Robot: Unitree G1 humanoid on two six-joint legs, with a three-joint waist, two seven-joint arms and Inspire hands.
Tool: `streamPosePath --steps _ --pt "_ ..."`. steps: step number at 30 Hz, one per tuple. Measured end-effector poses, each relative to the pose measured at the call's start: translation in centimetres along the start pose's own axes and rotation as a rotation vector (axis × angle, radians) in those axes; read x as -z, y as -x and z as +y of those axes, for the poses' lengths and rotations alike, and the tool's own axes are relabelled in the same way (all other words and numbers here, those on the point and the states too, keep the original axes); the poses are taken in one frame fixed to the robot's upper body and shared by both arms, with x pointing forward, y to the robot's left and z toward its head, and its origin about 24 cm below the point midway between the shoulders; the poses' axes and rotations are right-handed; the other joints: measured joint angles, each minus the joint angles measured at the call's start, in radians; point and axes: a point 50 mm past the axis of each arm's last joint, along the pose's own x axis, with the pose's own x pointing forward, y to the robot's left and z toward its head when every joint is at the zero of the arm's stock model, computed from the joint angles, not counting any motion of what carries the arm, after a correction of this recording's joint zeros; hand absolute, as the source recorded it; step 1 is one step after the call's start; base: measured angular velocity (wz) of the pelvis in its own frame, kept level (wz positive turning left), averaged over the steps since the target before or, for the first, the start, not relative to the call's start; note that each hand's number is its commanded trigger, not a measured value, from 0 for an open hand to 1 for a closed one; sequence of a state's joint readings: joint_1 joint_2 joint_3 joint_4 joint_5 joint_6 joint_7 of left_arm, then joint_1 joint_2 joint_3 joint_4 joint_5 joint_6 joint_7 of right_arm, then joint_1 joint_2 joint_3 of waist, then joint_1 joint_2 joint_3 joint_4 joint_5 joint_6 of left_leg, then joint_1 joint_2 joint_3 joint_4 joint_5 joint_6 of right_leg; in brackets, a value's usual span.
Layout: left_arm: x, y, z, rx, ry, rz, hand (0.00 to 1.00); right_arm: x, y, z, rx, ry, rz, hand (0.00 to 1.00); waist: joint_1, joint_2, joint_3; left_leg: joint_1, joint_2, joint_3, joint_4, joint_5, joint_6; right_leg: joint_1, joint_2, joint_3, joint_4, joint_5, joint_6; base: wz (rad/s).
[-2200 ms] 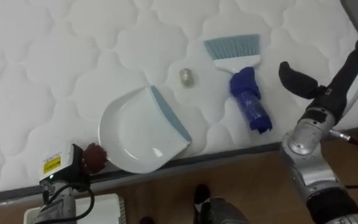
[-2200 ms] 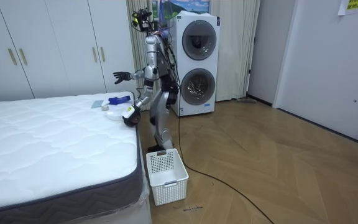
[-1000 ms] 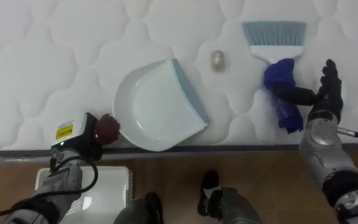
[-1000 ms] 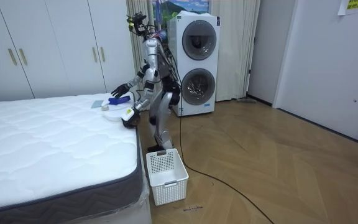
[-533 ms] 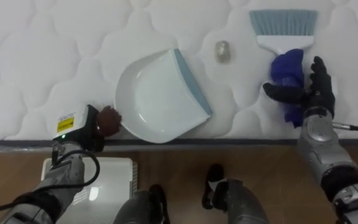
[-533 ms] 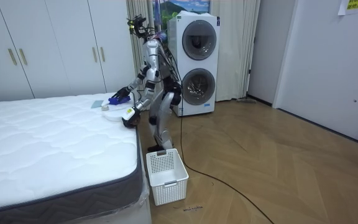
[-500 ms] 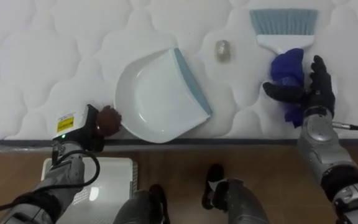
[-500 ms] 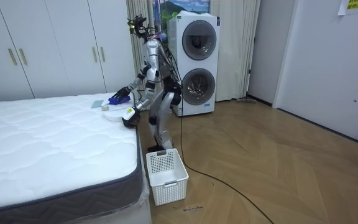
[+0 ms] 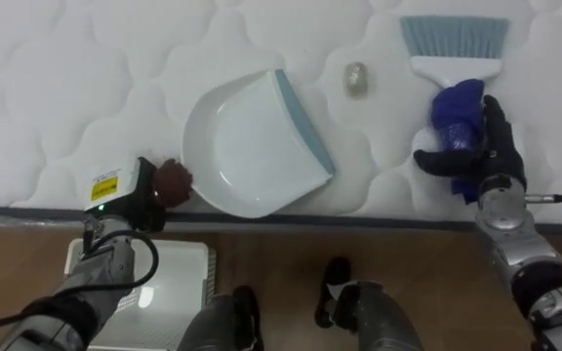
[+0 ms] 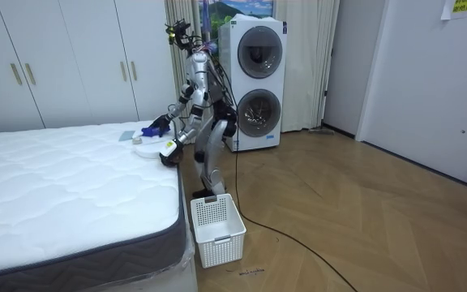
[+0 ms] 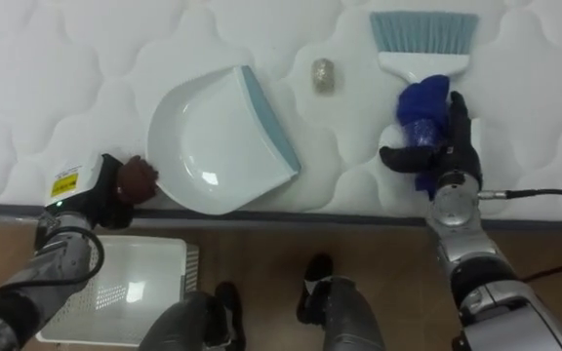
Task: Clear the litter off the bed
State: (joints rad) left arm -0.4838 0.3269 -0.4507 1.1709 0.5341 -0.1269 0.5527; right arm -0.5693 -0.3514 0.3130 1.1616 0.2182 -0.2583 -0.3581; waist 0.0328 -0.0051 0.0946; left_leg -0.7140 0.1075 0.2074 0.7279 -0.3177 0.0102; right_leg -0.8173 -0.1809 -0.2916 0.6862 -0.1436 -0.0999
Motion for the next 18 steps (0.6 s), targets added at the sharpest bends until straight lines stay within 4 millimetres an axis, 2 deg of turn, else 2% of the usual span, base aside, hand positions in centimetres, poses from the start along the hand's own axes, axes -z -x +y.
streamPosePath --steps 5,7,13,18 --pt "-0.1 -0.1 0.1 0.007 -0.005 0.009 1.00 -0.1 -0.2 -0.5 0.034 0.108 -0.011 1.00 0.002 0.005 0.0000 -0.003 0.004 -0.003 -0.001 0.001 -0.002 0.003 0.006 -0.004 -0.010 0.002 -0.002 0.00" --pt "-0.3 -0.2 0.2 0.004 -0.008 0.007 1.00 -0.3 -0.6 -1.7 0.073 0.165 -0.013 1.00 0.003 0.009 -0.0002 -0.007 0.003 -0.010 -0.001 0.003 -0.005 0.004 0.009 -0.011 -0.012 0.002 -0.003 0.05" --pt "-0.7 -0.4 0.4 -0.002 -0.011 -0.002 1.00 -0.3 -1.0 -3.4 0.152 0.241 0.026 1.00 0.024 0.011 -0.0012 -0.009 0.004 -0.020 -0.008 0.007 -0.013 0.004 0.015 -0.020 -0.013 -0.002 -0.010 0.02" --pt "-0.9 -0.5 0.6 0.000 -0.018 0.008 1.00 0.1 -1.0 -3.4 0.154 0.278 0.047 1.00 0.029 0.013 -0.0023 -0.008 0.004 -0.032 -0.015 0.011 -0.019 0.013 0.014 -0.034 -0.017 -0.006 -0.014 0.06"
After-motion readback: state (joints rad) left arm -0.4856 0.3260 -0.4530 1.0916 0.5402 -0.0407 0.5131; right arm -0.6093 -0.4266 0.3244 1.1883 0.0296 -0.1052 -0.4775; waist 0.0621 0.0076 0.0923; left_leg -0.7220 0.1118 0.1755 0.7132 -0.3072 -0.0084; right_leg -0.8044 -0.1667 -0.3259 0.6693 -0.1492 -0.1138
